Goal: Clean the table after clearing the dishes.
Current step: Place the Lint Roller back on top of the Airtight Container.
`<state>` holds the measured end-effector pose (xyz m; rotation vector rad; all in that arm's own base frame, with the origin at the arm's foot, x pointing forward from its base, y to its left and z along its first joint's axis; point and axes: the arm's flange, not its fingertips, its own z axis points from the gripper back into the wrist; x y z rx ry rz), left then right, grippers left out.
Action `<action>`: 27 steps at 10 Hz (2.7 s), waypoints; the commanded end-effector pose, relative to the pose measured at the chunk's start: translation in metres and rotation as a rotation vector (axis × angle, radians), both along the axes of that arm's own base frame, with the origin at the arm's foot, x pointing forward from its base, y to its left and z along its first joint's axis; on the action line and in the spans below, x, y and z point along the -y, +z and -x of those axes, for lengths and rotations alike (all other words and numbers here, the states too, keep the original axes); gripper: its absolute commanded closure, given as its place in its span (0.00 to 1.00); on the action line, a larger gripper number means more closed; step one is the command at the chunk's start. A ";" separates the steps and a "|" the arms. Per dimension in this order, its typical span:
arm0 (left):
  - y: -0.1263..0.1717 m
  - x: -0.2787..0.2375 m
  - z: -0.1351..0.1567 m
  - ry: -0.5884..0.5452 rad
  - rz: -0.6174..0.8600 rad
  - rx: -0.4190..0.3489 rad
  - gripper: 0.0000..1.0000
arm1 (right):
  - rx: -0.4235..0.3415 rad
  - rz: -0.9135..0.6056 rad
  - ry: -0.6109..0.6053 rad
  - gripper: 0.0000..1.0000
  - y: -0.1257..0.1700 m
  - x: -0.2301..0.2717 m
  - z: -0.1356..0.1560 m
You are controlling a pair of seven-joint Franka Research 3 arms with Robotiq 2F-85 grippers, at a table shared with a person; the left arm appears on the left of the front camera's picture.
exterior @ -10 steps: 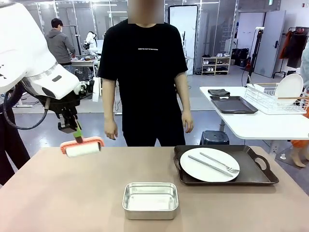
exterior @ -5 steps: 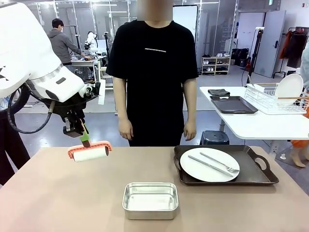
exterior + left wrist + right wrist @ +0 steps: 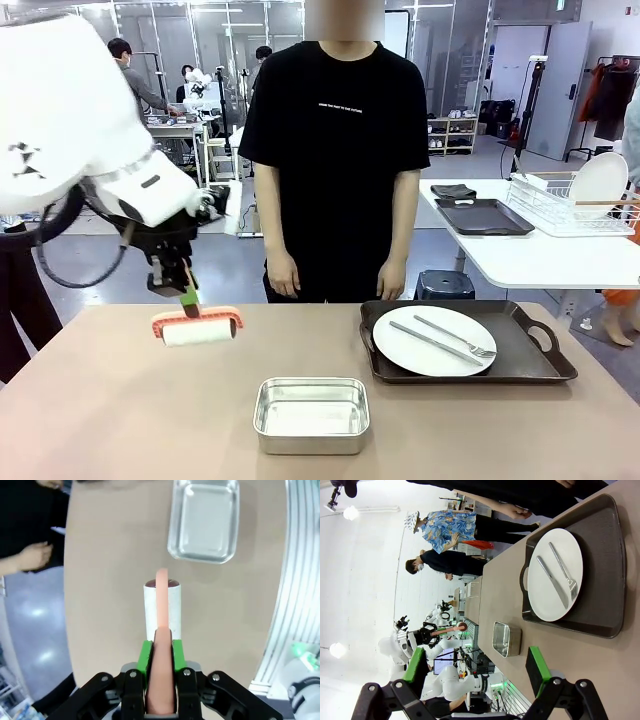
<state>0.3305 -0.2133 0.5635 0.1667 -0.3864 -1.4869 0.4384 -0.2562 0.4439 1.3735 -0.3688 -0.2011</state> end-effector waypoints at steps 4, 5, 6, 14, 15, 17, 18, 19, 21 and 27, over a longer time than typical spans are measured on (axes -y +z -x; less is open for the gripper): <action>-0.009 0.094 -0.008 -0.173 -0.068 -0.042 0.79 | 0.006 0.002 0.000 0.00 0.003 -0.001 0.001; -0.016 0.115 -0.012 -0.216 -0.068 -0.047 0.79 | 0.006 0.002 0.000 0.00 0.003 -0.001 0.001; -0.022 0.134 -0.015 -0.239 -0.077 -0.051 0.79 | 0.006 0.002 0.000 0.00 0.003 -0.001 0.001; -0.092 0.185 -0.049 -0.211 -0.038 -0.182 0.79 | 0.006 0.002 0.000 0.00 0.003 -0.001 0.001; -0.102 0.184 -0.053 -0.221 -0.031 -0.198 0.79 | 0.006 0.002 0.000 0.00 0.003 -0.001 0.001; -0.119 0.182 -0.062 -0.215 0.003 -0.215 0.79 | 0.006 0.002 0.000 0.00 0.003 -0.001 0.001; -0.126 0.182 -0.067 -0.211 -0.017 -0.228 0.79 | 0.006 0.002 0.000 0.00 0.003 -0.001 0.001; -0.131 0.183 -0.071 -0.217 -0.033 -0.243 0.79 | 0.006 0.002 0.000 0.00 0.003 -0.001 0.001; -0.139 0.180 -0.081 -0.214 -0.023 -0.252 0.79 | 0.006 0.002 0.000 0.00 0.003 -0.001 0.001; -0.162 0.177 -0.101 -0.206 -0.039 -0.283 0.79 | 0.006 0.002 0.000 0.00 0.003 -0.001 0.001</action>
